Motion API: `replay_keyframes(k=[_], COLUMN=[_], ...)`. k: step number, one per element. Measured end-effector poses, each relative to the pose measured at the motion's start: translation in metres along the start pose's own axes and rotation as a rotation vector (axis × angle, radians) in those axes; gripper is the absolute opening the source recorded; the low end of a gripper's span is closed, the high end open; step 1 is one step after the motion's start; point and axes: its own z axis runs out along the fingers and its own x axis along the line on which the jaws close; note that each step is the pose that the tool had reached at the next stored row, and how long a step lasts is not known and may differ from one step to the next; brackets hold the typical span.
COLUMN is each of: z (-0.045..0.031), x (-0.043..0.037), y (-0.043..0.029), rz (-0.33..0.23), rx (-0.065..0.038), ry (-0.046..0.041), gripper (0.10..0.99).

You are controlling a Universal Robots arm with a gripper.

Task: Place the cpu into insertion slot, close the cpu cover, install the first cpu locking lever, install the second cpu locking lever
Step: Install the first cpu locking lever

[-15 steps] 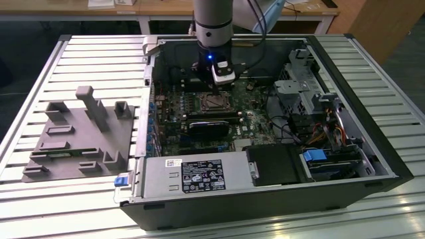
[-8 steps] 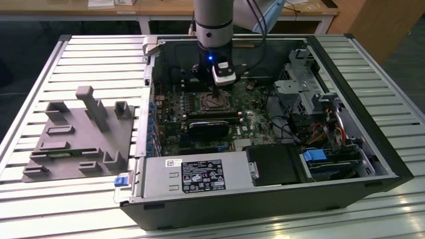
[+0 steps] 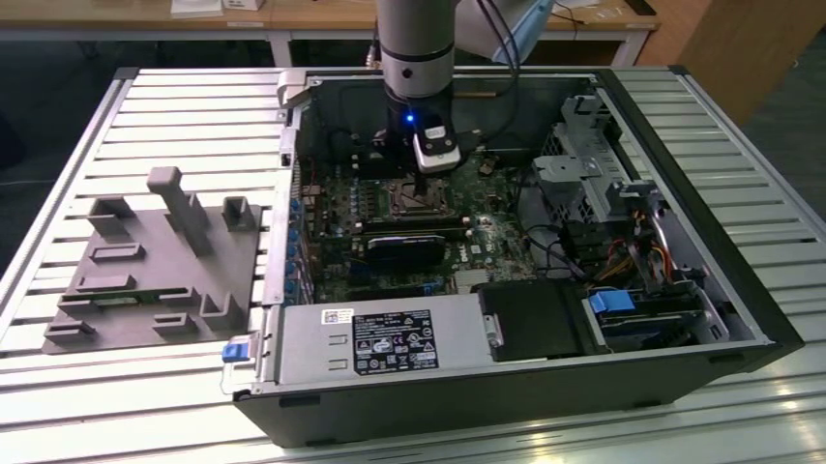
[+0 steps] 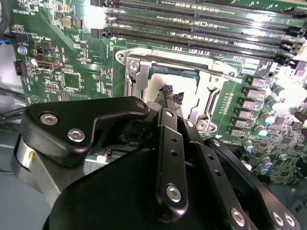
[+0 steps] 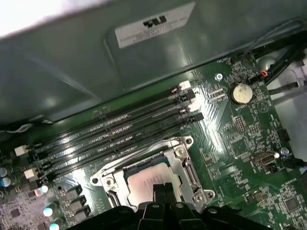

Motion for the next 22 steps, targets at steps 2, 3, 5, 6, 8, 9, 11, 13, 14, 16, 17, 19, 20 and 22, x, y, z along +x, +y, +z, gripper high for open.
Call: replay_keyframes(k=[2,3,5,6,8,9,11,13,14,16,17,19,20,22], z=[0.0000,0.0000,0.0000,-0.0002,-0.0018,-0.0033,-0.0070,-0.0113,-0.0132,-0.0175,-0.0197,-0.0234,-0.0242,-0.0242], x=[-0.0004,-0.0004,-0.0005,-0.0005,-0.0006,-0.0008,-0.0011,-0.0014,-0.0016,-0.0020,-0.0022,-0.0025,-0.0025,-0.0026], y=[-0.0009,-0.0010,-0.0011,-0.0011,-0.0011,-0.0009,-0.0008,-0.0005,-0.0004,-0.0002,-0.0001,0.0001,0.0001,0.0002], rz=[0.000,0.000,0.000,0.000,-0.001,-0.001,-0.001,-0.001,-0.001,-0.001,-0.001,-0.001,-0.001,-0.001], rx=[0.000,0.000,0.000,0.000,0.002,0.002,0.004,0.006,0.006,0.007,0.008,0.009,0.009,0.009], ry=[0.0000,0.0000,0.0000,0.0000,-0.0005,-0.0010,-0.0018,-0.0025,-0.0027,-0.0030,-0.0033,-0.0036,-0.0037,-0.0038], gripper=[0.102,0.102,0.102,0.102,0.102,0.102,0.102,0.102,0.102,0.102,0.102,0.102,0.102,0.102])
